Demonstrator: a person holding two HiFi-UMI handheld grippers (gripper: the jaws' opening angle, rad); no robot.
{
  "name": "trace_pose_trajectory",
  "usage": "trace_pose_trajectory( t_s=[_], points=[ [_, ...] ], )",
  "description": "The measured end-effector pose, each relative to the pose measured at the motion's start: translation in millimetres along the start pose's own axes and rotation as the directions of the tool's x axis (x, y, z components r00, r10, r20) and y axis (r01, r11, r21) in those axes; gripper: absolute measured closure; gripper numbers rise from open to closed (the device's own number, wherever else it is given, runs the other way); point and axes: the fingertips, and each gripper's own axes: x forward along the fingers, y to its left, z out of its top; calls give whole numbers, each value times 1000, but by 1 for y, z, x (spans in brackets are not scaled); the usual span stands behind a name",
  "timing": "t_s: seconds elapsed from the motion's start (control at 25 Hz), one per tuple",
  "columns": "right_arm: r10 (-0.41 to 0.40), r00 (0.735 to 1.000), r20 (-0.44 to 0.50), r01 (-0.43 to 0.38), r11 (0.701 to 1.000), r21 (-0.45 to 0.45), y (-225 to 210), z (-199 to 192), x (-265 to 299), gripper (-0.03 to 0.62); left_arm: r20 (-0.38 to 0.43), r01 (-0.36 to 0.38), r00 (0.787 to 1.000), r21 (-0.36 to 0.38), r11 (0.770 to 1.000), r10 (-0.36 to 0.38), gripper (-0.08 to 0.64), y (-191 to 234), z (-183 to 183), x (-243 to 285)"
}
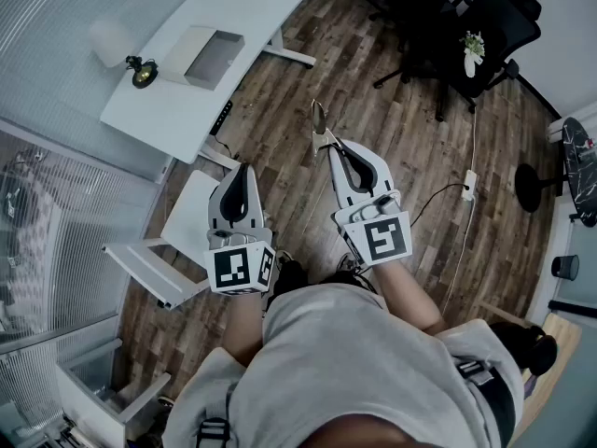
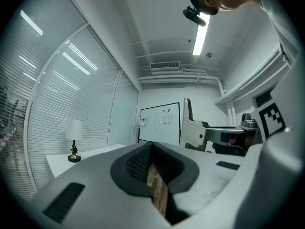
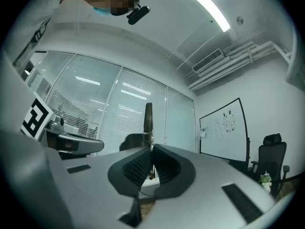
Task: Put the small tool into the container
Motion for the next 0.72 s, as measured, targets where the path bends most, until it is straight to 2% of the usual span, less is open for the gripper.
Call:
trace_pose_trajectory(
  t_s=[0.12,0.28,0.56,0.72],
  points=[
    [-8,999,-46,8,1000,7,7,-8,4,566,-3,9,1000,4,1000,-9,537,9,-1,0],
    [-10,999,-38,11,1000,26,22,-11,18,566,-11,33,999,4,999,-33,537,28,-5,-1],
    [-32,997,-76,32,999,-2,53,-27,43,566,-24,98,995,-12,995,-99,537,61,-18,2],
    [-33,993,-113,32,999,-7,57,-41,62,566,-44,109,993,-41,993,-111,537,79,-30,19]
  ],
)
